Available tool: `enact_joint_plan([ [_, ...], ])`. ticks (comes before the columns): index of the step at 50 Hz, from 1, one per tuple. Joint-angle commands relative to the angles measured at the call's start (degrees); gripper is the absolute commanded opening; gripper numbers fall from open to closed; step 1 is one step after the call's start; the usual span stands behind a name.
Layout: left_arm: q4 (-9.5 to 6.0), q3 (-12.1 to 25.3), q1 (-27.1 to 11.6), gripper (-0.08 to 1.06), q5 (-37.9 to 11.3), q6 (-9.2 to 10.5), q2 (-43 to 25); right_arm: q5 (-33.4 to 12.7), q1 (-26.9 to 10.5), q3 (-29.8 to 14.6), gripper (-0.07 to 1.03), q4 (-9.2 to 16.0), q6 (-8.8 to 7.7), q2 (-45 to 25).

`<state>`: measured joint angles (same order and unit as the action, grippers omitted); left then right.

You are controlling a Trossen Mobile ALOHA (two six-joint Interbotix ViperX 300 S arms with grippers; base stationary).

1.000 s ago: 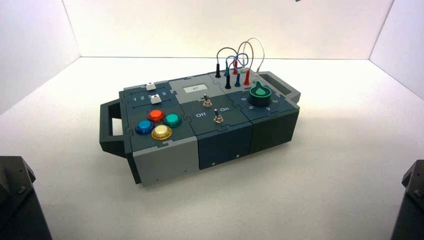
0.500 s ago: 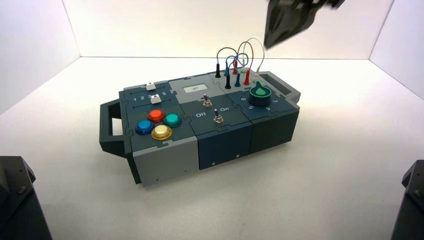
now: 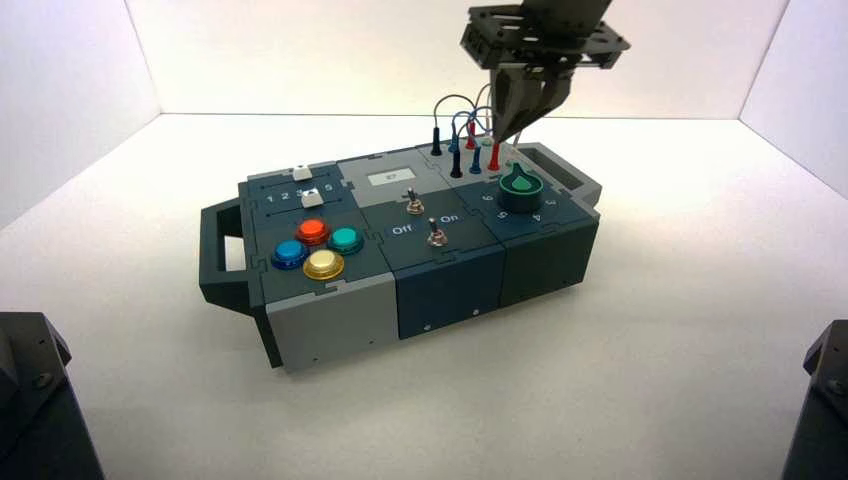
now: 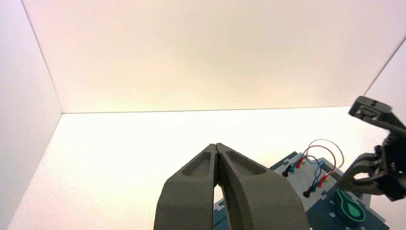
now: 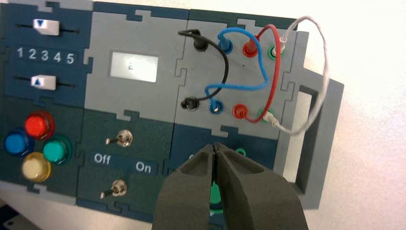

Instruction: Turn the knob to position 2.

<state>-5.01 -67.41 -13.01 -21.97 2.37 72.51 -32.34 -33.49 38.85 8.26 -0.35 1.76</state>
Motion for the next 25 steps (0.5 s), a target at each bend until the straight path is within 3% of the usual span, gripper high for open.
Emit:
enact_joint_plan([
  [1, -0.09, 0.9, 0.1, -0.03, 0.7, -0.09, -0.4, 0.4, -0.1, -1.8, -0.02, 0.0, 0.26, -0.4],
  [25, -0.09, 0.8, 0.1, -0.03, 0.7, -0.09, -0.4, 1.3, 0.5, -1.4, -0.02, 0.0, 1.05, -3.2],
])
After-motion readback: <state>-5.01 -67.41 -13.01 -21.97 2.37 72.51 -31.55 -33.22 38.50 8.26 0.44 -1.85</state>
